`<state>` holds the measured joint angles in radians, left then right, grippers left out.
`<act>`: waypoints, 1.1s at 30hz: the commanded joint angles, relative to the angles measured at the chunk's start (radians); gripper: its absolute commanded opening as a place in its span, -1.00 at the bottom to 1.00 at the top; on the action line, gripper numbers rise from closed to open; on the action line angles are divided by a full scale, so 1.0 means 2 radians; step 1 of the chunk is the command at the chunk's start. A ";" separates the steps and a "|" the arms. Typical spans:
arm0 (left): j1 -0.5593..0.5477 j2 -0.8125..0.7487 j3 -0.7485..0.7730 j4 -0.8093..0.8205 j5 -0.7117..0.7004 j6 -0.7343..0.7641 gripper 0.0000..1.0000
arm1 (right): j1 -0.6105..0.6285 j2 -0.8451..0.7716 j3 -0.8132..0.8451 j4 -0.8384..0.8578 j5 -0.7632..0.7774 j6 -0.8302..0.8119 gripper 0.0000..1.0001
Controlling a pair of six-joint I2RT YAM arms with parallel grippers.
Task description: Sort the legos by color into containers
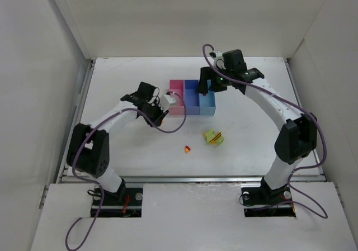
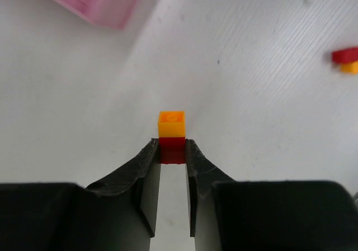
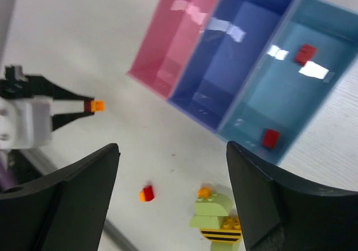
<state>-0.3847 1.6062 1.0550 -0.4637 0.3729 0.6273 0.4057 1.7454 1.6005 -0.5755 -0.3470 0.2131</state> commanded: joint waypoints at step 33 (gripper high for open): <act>-0.021 -0.040 0.212 -0.056 0.077 -0.064 -1.00 | 0.053 0.084 0.056 0.180 -0.285 0.133 0.41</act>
<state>-0.4194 1.5303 1.4406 -0.5751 0.5144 0.4969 0.5056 1.9179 1.6493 -0.2760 -0.8864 0.4759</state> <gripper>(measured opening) 0.171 0.703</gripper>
